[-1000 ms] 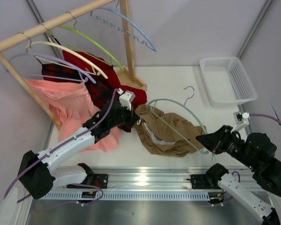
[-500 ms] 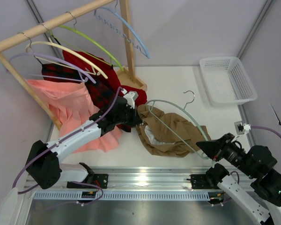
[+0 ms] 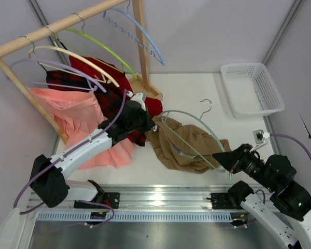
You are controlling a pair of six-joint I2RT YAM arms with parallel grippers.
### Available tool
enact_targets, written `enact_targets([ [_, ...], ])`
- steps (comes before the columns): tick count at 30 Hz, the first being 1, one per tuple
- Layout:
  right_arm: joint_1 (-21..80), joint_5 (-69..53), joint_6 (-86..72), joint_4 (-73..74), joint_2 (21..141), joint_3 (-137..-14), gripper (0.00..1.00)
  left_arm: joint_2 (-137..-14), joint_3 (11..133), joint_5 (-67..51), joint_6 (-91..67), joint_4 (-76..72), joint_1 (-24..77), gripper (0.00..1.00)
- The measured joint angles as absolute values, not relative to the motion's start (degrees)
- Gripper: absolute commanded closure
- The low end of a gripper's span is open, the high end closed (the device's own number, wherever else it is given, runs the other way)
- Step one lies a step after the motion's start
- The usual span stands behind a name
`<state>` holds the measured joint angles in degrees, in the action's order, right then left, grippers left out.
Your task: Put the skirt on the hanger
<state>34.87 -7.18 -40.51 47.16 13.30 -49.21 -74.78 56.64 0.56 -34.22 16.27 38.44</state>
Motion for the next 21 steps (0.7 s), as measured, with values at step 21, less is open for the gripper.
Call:
enact_targets([
  [21,29.3,-8.5,-46.4,41.3,16.3,-53.5,1.00,-76.8,60.5,13.8,-42.2,18.0,40.2,1.00],
])
